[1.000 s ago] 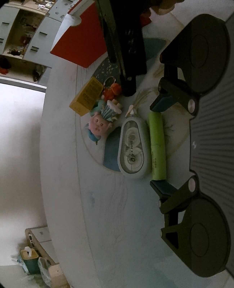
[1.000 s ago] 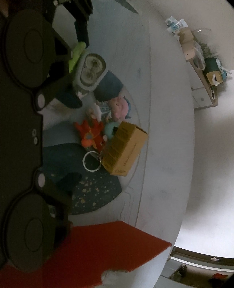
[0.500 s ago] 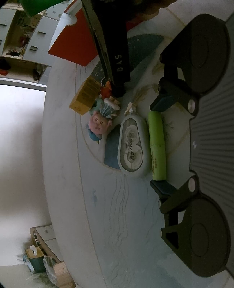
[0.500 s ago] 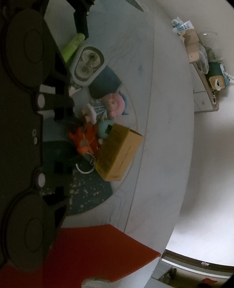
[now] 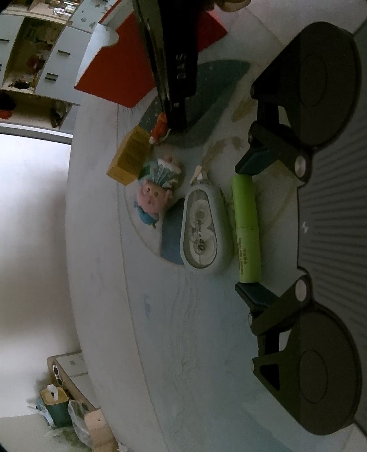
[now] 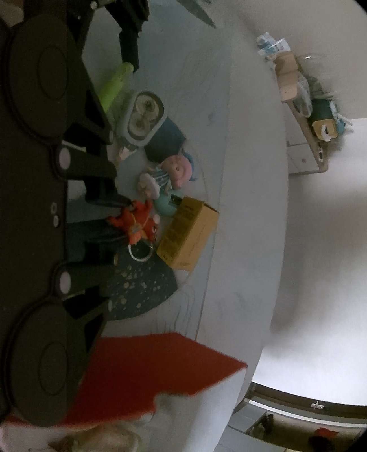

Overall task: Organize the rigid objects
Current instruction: 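Grasp the green battery with the left tool while the right tool grasps the red plush figure, then carry the green battery and red figure with both tools into the red box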

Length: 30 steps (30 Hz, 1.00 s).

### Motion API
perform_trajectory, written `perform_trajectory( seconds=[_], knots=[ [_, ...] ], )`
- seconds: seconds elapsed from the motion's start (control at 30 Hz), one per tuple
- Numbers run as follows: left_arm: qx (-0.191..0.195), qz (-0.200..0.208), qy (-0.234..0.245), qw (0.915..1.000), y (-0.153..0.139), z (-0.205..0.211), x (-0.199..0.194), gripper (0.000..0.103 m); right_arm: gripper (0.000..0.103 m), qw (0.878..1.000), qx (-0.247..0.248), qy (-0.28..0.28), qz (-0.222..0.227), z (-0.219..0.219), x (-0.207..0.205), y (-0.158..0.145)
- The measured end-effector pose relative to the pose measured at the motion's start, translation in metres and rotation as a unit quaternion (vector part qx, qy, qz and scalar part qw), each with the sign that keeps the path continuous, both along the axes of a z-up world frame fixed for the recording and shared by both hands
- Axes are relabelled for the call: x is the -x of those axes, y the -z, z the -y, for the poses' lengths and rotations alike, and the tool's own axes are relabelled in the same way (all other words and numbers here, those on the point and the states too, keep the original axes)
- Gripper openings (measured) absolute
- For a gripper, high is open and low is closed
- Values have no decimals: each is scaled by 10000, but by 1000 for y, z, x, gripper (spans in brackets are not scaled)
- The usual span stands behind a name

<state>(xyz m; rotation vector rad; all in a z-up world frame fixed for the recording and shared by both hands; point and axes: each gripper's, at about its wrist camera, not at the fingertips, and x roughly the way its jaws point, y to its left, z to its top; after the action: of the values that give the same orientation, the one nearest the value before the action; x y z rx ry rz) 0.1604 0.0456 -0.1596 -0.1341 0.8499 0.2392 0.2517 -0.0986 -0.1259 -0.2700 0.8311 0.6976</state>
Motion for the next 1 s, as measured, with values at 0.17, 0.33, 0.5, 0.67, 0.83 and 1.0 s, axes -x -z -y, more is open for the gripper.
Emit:
perform_trajectory(
  seconds=[0.17,0.33,0.5,0.67,0.83,1.0],
  knots=[
    [39,41,92,9999,-12,4,5,82,19,9997,-191,128,-6,18,7,-19],
    [64,130,226,9996,-30,12,6,82,19,9992,-330,212,59,32,18,-37],
    [-12,336,454,9984,-55,26,4,82,19,9982,-516,250,186,49,26,-60],
    [-43,509,640,9966,-79,39,0,82,19,9964,-715,317,319,68,26,-83],
    [-109,679,835,9941,-103,56,-9,82,19,9946,-850,419,432,88,21,-98],
    [-161,836,978,9916,-123,75,-22,82,19,9924,-947,543,574,111,13,-110]
  ],
)
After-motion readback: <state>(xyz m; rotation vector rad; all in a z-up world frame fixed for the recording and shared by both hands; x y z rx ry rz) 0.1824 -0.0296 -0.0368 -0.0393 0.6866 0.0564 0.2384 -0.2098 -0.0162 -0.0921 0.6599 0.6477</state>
